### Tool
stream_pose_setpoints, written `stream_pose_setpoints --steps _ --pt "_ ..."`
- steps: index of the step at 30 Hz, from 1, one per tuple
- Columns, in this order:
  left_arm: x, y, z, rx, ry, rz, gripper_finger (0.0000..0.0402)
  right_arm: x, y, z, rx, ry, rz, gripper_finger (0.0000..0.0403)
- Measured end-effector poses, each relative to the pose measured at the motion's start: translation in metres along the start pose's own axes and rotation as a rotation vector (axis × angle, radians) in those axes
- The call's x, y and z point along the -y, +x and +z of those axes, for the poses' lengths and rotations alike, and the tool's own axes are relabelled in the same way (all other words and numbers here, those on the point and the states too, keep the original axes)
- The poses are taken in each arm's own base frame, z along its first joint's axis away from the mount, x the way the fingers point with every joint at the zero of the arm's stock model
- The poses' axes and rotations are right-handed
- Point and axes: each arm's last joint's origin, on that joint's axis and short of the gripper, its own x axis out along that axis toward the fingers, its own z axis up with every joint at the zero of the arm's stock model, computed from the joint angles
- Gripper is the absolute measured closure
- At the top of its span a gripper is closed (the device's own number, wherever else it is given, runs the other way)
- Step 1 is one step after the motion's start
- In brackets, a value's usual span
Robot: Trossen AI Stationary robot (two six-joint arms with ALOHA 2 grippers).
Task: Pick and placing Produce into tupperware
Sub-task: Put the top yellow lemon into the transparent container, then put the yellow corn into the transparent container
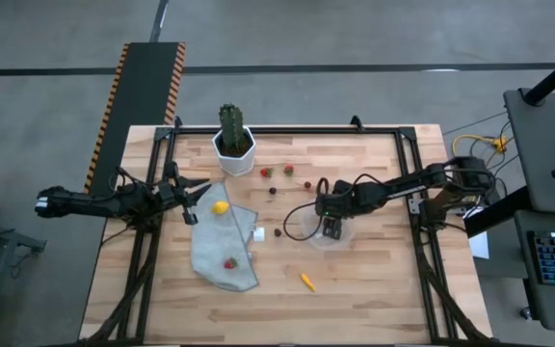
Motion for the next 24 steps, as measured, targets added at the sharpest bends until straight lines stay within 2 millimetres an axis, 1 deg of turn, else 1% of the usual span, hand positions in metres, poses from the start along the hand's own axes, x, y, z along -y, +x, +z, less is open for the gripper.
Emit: stream_pose_setpoints --steps 6,11,17,24 --pt "0.0 0.0 0.0 0.0 0.0 0.0 0.0345 0.003 -0.019 0.006 0.027 -0.017 0.007 0.0148" --pt "0.0 0.0 0.0 0.0 0.0 0.0 0.0345 0.005 -0.041 0.012 0.079 -0.004 0.02 0.015" --pt "0.0 0.0 0.0 -0.001 0.0 0.0 0.0345 0.007 -0.075 0.015 0.2 0.024 0.065 0.0158" --pt "0.0 0.0 0.0 0.0 0.0 0.0 0.0345 0.005 -0.119 0.005 0.346 0.027 0.14 0.0161"
